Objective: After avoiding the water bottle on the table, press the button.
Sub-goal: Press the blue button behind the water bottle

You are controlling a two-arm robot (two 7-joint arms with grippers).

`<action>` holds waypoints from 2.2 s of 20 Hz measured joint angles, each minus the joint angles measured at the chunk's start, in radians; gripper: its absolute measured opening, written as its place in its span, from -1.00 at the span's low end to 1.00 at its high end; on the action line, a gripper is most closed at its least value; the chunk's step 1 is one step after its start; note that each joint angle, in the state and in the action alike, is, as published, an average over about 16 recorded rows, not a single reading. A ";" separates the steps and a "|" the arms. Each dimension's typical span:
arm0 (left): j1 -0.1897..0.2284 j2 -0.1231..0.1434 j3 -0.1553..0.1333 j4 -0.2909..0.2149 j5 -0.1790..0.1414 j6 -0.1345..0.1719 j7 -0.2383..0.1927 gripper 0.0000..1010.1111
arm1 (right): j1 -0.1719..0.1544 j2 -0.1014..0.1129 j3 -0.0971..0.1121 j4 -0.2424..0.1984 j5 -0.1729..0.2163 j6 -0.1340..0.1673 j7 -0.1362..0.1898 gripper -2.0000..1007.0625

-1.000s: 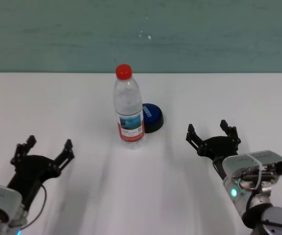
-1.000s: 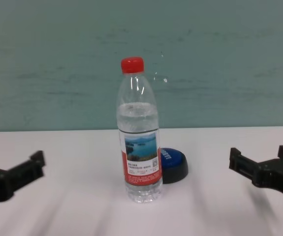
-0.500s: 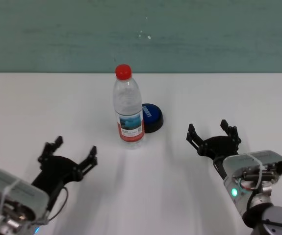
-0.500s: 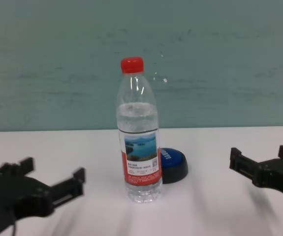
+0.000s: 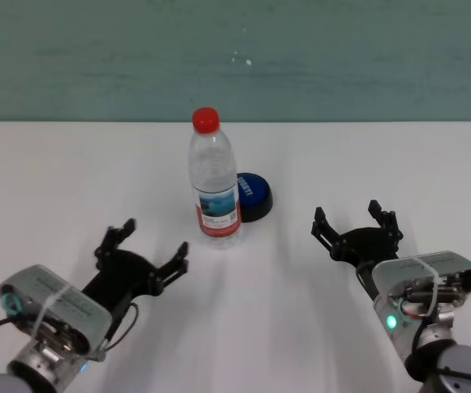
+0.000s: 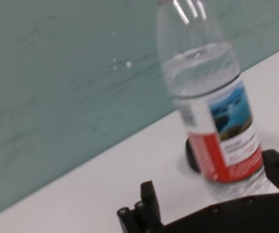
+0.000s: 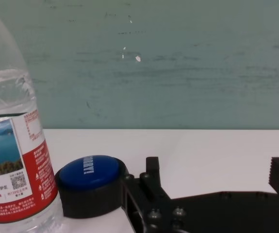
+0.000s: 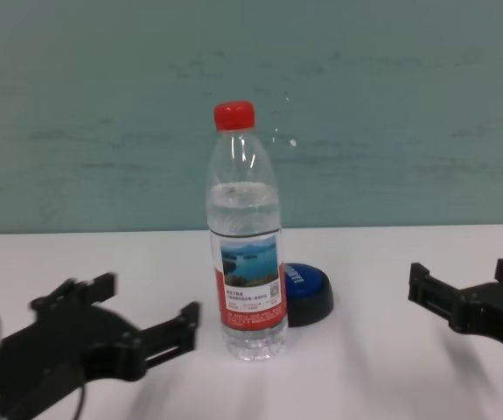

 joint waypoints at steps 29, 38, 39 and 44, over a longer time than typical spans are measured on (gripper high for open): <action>0.174 0.073 -0.012 -0.175 0.079 -0.113 0.011 0.98 | 0.000 0.000 0.000 0.000 0.000 0.000 0.000 0.99; 0.185 0.092 -0.054 -0.150 -0.003 -0.162 -0.026 0.98 | 0.000 0.000 0.000 0.000 0.000 0.000 0.000 0.99; 0.186 0.095 -0.061 -0.146 -0.020 -0.168 -0.033 0.98 | 0.000 0.000 0.000 0.000 0.000 0.000 0.000 0.99; 0.191 0.112 -0.105 -0.120 -0.119 -0.198 -0.076 0.98 | 0.000 0.000 0.000 0.000 0.000 0.000 0.000 0.99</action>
